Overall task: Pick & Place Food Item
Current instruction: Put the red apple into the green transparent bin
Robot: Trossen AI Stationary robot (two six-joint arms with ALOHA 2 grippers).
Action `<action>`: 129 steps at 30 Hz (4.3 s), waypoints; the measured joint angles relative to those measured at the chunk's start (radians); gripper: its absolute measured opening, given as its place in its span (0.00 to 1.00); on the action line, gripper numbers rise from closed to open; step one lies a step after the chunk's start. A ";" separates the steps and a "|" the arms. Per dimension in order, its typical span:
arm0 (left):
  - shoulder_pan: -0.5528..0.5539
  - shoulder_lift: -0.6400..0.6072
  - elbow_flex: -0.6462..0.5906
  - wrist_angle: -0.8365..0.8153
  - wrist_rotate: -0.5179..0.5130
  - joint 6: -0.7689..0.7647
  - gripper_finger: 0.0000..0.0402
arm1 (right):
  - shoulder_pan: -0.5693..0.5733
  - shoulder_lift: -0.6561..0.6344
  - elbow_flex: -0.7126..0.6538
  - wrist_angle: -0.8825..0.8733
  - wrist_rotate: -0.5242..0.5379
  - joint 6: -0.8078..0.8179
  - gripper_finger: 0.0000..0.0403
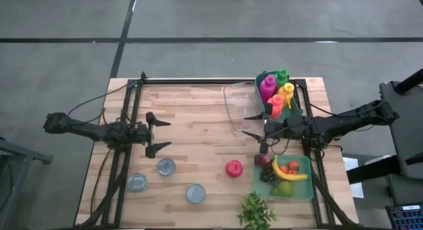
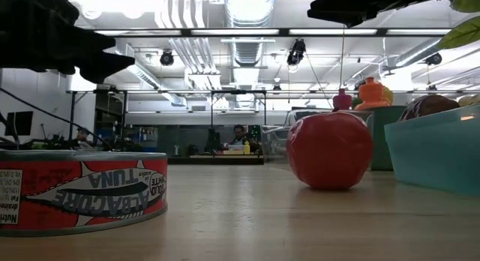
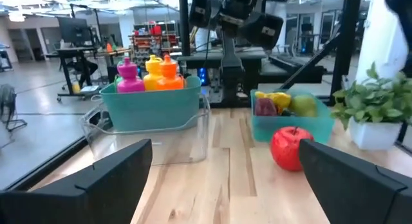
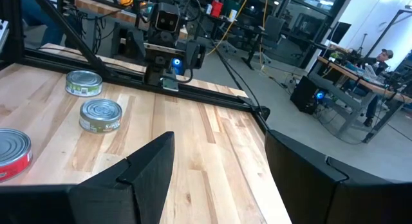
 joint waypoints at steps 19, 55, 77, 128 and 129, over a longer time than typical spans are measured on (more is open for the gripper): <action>0.000 -0.205 -0.002 -0.204 0.016 -0.064 0.97 | 0.000 0.000 0.000 0.000 0.000 0.000 0.59; -0.001 -0.205 -0.003 -0.205 0.016 -0.061 0.97 | 0.000 0.000 0.000 0.002 0.000 0.013 0.59; -0.001 -0.204 -0.003 -0.205 0.015 -0.062 0.97 | 0.043 0.155 0.309 -0.464 -0.001 0.088 0.59; 0.000 -0.204 -0.003 -0.253 0.015 -0.061 0.97 | 0.269 0.845 0.801 -1.088 -0.140 0.460 0.59; 0.000 -0.204 -0.003 -0.253 0.015 -0.061 0.97 | 0.269 0.845 0.801 -1.094 -0.135 0.463 0.59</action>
